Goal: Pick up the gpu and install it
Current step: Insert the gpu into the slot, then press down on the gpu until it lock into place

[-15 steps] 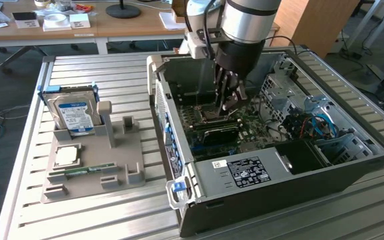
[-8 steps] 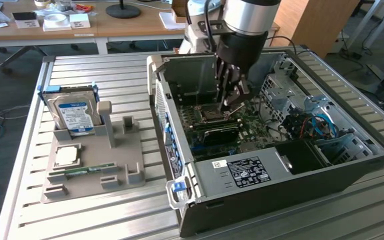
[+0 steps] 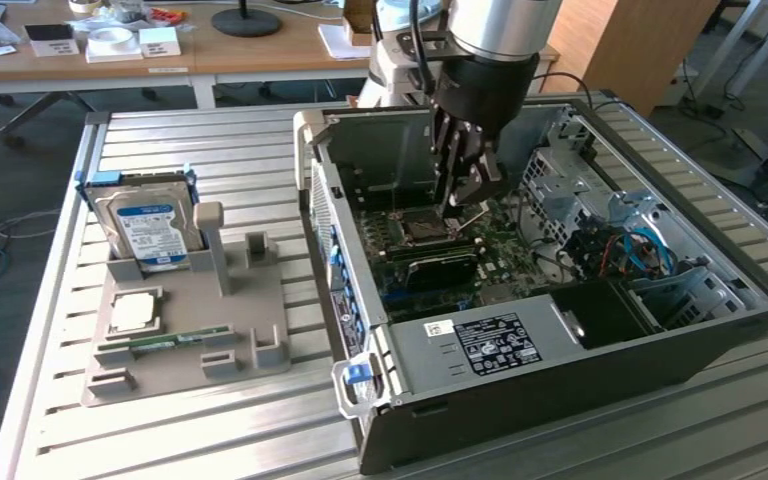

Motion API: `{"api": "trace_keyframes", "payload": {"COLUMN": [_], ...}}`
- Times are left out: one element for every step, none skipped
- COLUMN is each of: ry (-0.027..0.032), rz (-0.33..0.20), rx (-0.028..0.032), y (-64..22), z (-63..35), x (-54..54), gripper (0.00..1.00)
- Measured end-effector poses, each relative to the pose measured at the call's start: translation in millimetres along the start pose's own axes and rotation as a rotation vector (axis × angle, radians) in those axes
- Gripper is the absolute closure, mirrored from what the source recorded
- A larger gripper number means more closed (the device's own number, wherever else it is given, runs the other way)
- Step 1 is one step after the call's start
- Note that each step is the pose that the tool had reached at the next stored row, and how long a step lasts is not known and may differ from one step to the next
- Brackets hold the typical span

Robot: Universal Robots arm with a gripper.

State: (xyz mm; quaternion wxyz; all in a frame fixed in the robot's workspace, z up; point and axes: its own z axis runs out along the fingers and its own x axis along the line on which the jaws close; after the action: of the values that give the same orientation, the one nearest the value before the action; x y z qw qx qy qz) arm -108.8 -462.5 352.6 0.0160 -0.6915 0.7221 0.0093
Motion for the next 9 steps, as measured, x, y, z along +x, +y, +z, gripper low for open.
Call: {"api": "trace_keyframes", "payload": {"ry": [0.0002, 0.0002, 0.0002, 0.0002, 0.0002, 0.0002, 0.0002, 0.0002, 0.0002], "rz": [0.000, 0.000, 0.000, 0.000, 0.000, 0.000, 0.000, 0.000, 0.000], "rx": [-0.0001, -0.0001, -0.0001, -0.0001, -0.0001, -0.0001, -0.0001, -0.0001, 0.0000], "y": [0.0, 0.0, 0.0, 0.0, 0.0, 0.0, 0.0, 0.0, 0.0], "z": [-0.1, -0.1, -0.1, -0.1, -0.1, -0.1, -0.1, -0.1, -0.1], "x": [0.0, 0.0, 0.0, 0.0, 0.0, 0.0, 0.0, 0.0, 0.0], "gripper": [0.66, 0.66, 0.66, 0.66, 0.66, 0.66, 0.66, 0.66, 0.66]}}
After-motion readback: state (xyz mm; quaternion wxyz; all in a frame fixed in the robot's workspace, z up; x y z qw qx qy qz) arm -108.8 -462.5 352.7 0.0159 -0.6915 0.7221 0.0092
